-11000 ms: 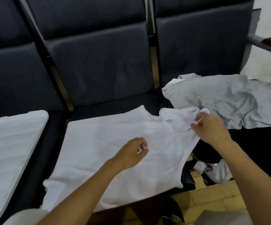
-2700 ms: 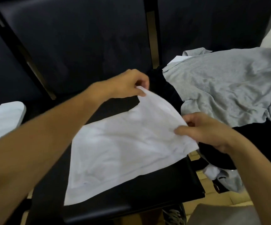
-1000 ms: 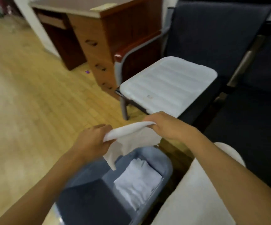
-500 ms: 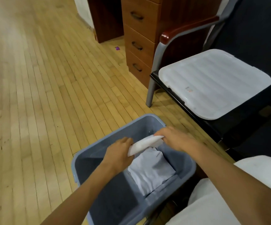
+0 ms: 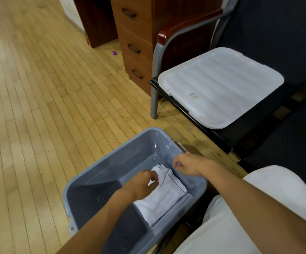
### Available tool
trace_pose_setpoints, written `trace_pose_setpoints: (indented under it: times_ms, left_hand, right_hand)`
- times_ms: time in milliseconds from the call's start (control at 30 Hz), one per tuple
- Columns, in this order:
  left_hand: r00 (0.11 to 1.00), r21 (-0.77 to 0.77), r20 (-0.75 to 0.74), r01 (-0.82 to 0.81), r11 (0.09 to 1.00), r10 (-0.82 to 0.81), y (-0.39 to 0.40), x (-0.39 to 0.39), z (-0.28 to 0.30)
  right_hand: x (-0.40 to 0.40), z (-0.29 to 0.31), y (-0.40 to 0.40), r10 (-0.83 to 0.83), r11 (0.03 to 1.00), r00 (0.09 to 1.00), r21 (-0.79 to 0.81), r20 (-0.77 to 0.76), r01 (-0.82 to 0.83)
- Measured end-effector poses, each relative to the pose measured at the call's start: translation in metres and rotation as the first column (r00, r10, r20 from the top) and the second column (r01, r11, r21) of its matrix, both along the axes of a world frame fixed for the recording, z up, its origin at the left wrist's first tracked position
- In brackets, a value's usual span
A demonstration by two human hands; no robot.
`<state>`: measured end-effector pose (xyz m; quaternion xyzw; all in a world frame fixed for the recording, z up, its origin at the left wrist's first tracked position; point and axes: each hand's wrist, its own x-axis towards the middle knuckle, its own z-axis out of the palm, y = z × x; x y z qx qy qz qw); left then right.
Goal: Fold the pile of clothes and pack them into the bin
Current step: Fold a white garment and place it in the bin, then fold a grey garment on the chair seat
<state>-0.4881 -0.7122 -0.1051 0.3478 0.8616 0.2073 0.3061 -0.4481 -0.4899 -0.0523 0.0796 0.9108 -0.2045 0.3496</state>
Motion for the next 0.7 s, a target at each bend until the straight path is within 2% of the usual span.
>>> trace_pose_setpoints:
  times_ms: [67, 167, 300, 433, 500, 633, 700]
  left_hand:
    - [0.998, 0.118, -0.044, -0.030, 0.993, 0.035, 0.023, -0.010, 0.020]
    - [0.990, 0.235, -0.123, -0.044, 0.971, 0.074, 0.065, -0.017, 0.060]
    - [0.989, 0.407, -0.142, 0.015, 0.913, 0.047, 0.124, -0.012, 0.104]
    - [0.980, 0.516, -0.180, 0.166, 0.841, -0.083, 0.228, 0.030, 0.151]
    - [0.960, 0.543, -0.221, 0.267, 0.797, -0.171, 0.282, 0.066, 0.169]
    - [0.881, 0.483, -0.330, 0.467, 0.741, -0.339, 0.384, 0.153, 0.178]
    - [0.844, 0.460, -0.318, 0.536, 0.708, -0.432, 0.424, 0.195, 0.172]
  right_hand:
    - [0.001, 0.016, 0.005, -0.047, 0.994, 0.998, -0.104, -0.036, 0.043]
    - [0.010, 0.043, 0.021, -0.096, 0.979, 0.979, -0.195, -0.180, 0.060]
    - [0.039, 0.089, 0.056, -0.200, 0.971, 0.886, -0.204, -0.419, 0.123]
    - [0.116, 0.125, 0.131, -0.440, 0.898, 0.674, -0.287, -0.593, 0.334]
    - [0.164, 0.133, 0.170, -0.540, 0.836, 0.563, -0.319, -0.626, 0.447]
    - [0.263, 0.139, 0.236, -0.637, 0.706, 0.378, -0.312, -0.671, 0.636]
    - [0.308, 0.133, 0.258, -0.664, 0.626, 0.297, -0.293, -0.687, 0.722]
